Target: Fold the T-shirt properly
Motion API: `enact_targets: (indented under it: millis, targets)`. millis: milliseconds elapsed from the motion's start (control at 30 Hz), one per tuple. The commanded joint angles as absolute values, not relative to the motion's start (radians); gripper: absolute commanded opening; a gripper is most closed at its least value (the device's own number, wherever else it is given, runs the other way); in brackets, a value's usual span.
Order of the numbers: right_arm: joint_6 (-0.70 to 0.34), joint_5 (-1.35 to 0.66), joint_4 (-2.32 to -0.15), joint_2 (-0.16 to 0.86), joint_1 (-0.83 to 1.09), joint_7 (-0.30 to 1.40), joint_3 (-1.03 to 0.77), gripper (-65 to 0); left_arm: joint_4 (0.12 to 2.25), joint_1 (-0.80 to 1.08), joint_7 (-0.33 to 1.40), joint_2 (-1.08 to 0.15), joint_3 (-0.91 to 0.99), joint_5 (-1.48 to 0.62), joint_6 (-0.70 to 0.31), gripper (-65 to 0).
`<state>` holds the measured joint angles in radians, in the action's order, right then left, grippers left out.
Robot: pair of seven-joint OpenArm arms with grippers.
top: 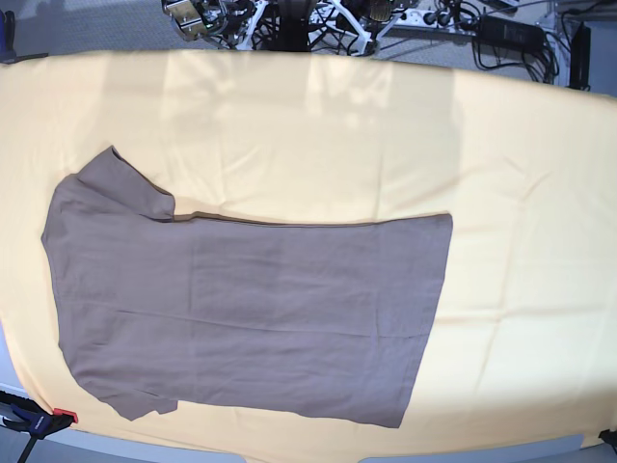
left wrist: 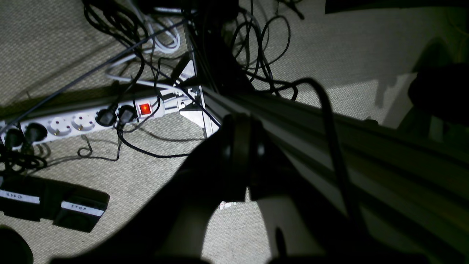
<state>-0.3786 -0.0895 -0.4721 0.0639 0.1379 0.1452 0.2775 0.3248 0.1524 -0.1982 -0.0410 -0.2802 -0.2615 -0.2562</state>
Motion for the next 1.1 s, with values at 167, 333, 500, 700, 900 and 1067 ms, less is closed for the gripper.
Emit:
enact_targets:
  millis: [167,333,500,700,900,1067]
  targets:
    - [-0.386,-0.099,-0.482,0.064,0.138,0.135,0.276,-65.0,0.330,0.155,-0.210,-0.036,-0.281,-0.258,-0.270,-65.0]
    - [-0.385,-0.095,-0.482,0.064,0.138,0.135,0.276,-65.0,0.330,0.155,-0.210,-0.036,-0.281,-0.258,-0.270,-65.0]
    - [-0.386,-0.096,-0.482,0.063,0.138,0.136,0.276,-65.0,0.330,0.155,-0.199,-0.036,-0.280,-0.258,-0.269,-65.0]
    - [-0.417,-0.096,-0.498,0.064,0.149,0.251,0.276,-65.0,0.428,0.193,0.012,-0.036,-0.280,-0.188,-0.269,-65.0]
    - [-0.450,-0.096,-0.649,0.076,0.292,0.287,0.276,-65.0,0.678,0.367,0.057,-0.036,-0.281,-0.086,-0.233,-65.0]
    - [-0.450,-0.096,-0.846,0.084,0.453,0.369,0.276,-65.0,0.897,0.508,0.141,-0.075,-0.281,-0.087,-0.208,-65.0]
